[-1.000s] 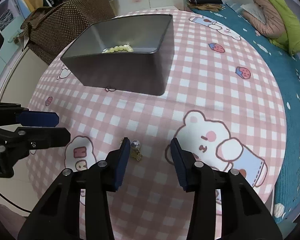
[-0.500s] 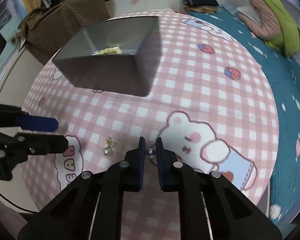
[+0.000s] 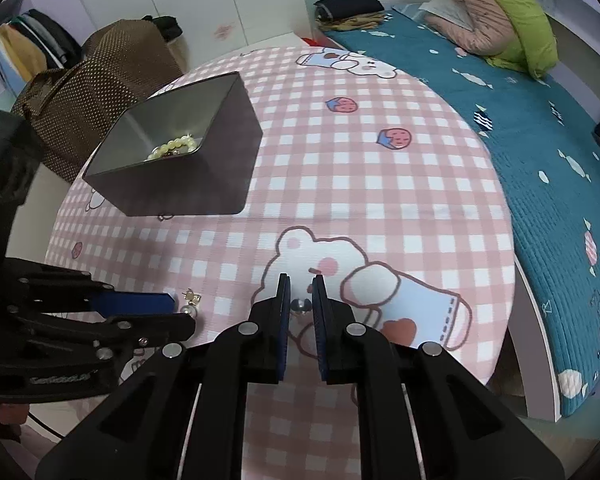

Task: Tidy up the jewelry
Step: 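Grasp a pearl earring with right tool while left tool grasps another earring, then carry both earrings over the grey tin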

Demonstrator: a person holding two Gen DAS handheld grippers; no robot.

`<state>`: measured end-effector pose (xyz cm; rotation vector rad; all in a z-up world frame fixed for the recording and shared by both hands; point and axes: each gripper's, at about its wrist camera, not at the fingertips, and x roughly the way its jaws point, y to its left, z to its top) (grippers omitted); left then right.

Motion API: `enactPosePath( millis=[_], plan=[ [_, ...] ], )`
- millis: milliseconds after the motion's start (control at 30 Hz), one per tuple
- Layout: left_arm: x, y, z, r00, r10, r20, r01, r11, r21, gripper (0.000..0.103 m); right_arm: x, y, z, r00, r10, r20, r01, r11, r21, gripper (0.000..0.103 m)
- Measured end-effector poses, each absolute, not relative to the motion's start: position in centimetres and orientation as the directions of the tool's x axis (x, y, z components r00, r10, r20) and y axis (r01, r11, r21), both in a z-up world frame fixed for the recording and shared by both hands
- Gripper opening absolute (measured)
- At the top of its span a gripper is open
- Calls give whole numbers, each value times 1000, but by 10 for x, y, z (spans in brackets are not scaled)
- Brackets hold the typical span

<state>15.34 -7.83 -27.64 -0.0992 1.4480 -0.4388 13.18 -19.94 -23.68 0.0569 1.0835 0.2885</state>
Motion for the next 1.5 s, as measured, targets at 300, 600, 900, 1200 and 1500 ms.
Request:
enactPosePath(
  millis=[300,600,900,1200,1500],
  plan=[
    [159,-83,-280,74,-337,-938,242,919,-311,11,128,-209,-237,447,237,-863,-150,971,189,10],
    [154,-71,-267,101,-347,-932,265,913,-311,11,127,-212,-229,462,229,-857,-141,973,183,10],
    [148,-56,-238,189,-359,-914,259,916,-306,11,128,-202,-214,488,245,-838,-185,967,174,10],
    [144,-39,-205,278,-346,-896,239,928,-284,11,135,-186,-187,536,277,-798,-247,955,166,10],
    [148,-25,-175,371,-329,-868,187,942,-278,11,146,-168,-161,567,325,-757,-338,930,146,10]
  ],
)
